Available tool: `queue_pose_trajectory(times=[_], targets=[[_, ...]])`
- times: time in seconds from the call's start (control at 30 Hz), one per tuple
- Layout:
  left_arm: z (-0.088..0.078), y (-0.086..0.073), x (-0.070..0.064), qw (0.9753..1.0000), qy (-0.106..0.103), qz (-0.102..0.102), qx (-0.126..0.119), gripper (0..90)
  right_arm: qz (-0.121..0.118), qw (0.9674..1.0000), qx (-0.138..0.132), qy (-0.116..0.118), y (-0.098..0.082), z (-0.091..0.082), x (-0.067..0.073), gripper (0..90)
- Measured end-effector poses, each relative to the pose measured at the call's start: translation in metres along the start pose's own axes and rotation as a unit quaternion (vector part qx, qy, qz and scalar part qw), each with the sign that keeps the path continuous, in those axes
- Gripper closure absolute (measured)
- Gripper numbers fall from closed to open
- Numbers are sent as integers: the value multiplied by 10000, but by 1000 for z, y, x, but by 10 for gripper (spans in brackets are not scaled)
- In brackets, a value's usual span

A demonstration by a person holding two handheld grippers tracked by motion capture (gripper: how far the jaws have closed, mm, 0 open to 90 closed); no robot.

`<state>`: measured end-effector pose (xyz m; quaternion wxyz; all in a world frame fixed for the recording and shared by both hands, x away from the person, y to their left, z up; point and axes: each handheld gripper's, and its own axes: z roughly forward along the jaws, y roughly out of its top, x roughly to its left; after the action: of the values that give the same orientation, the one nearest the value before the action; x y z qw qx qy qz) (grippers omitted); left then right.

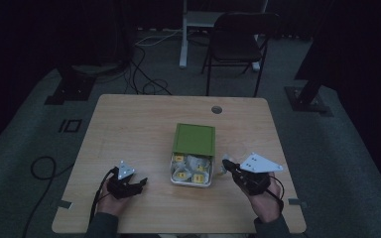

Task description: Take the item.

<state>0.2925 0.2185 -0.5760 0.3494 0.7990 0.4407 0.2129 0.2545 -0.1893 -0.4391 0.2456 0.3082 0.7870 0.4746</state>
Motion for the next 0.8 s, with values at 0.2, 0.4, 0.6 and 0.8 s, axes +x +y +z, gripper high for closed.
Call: queue_pose_trajectory(times=[0.2,0.4,0.6,0.8], targets=[[0,0,0,10000,-1,0,0,370,56,10000,-30,-55,0,1,-6,900],[0,0,0,10000,-1,2,2,369,84,9999,-31,-122,0,2,-12,900],[0,0,0,10000,-2,-8,-5,369,145,9997,-31,-176,0,4,-18,900],[0,0,0,10000,-2,-5,-4,369,182,9996,-26,-230,-1,5,-24,900]])
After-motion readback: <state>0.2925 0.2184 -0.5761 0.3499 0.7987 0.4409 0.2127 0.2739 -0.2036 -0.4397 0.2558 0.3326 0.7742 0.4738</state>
